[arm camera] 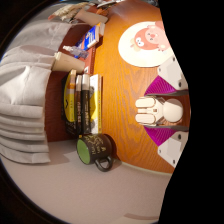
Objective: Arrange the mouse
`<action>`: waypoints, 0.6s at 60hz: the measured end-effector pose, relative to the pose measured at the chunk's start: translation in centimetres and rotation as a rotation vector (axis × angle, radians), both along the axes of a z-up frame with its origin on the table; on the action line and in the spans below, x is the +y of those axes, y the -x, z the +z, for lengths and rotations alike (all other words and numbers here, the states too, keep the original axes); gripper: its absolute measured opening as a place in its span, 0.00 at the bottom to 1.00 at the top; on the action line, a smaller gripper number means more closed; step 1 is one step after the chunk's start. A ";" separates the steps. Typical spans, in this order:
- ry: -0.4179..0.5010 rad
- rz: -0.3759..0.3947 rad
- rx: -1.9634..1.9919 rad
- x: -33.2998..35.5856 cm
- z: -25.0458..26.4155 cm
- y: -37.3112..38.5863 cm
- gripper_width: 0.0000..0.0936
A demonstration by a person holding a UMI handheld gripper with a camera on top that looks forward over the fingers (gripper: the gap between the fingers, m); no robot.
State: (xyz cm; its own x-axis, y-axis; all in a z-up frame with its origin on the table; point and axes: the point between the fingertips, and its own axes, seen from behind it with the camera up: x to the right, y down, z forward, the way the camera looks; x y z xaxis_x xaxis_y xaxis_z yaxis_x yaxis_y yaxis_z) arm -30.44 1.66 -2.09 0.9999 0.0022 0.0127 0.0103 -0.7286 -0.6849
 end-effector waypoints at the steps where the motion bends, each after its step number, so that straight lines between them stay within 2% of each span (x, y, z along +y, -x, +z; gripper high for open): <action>1: 0.008 0.010 -0.002 0.1 0.0 0.0 0.44; 9: 0.029 0.092 0.012 1.4 2.0 0.1 0.45; 16: -0.101 0.134 0.021 3.3 9.9 -2.1 0.45; 22: -0.237 0.126 0.014 4.1 18.2 -6.3 0.45; 27: -0.322 0.108 -0.012 4.0 23.0 -10.7 0.45; 32: -0.349 0.094 -0.024 3.6 24.5 -15.1 0.45; 36: -0.326 0.078 -0.023 3.2 23.0 -18.3 0.45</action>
State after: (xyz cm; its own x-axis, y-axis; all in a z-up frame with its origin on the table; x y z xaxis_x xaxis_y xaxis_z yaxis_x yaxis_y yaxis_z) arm -12.12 4.90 20.93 0.9963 0.0713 0.0478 0.0757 -0.4677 -0.8806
